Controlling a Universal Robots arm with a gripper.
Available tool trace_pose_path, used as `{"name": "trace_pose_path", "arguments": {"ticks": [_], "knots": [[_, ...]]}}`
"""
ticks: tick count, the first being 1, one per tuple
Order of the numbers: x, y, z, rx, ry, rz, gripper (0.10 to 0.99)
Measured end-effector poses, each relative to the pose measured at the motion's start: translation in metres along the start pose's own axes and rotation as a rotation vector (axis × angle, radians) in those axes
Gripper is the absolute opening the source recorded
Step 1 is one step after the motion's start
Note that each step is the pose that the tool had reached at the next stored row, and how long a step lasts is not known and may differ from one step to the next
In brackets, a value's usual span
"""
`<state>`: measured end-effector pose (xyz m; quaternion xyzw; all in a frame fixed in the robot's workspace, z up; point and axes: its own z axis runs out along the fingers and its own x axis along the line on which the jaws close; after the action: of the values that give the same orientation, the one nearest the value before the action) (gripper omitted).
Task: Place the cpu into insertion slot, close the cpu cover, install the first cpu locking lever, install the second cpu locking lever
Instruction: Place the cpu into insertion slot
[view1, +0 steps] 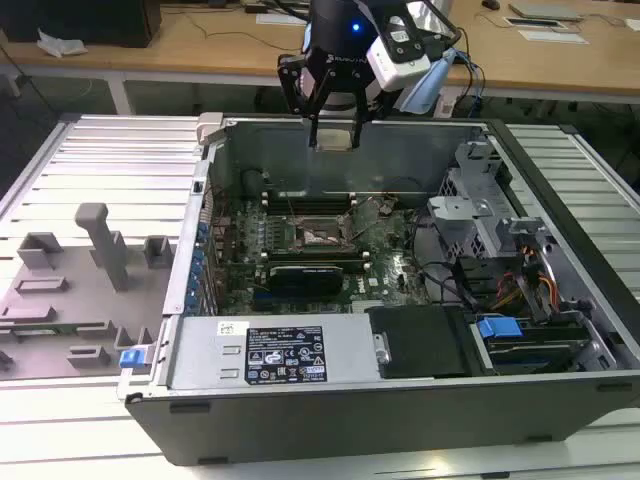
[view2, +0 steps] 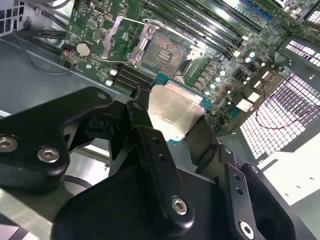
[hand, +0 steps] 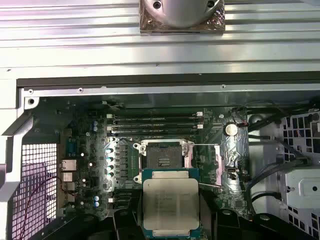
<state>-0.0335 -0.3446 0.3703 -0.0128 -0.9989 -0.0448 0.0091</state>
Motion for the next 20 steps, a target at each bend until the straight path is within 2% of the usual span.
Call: {"name": "trace_pose_path", "arguments": {"ticks": [7, 11, 17, 20], "knots": [[0.0001, 0.0000, 0.0001, 0.000, -0.0009, 0.000, 0.541], [0.0002, -0.0003, 0.0030, 0.000, -0.0038, 0.000, 0.541], [0.0003, -0.0010, 0.0107, 0.000, -0.0056, -0.001, 0.541], [0.0003, -0.0018, 0.0199, 0.000, -0.0090, -0.001, 0.541]]}}
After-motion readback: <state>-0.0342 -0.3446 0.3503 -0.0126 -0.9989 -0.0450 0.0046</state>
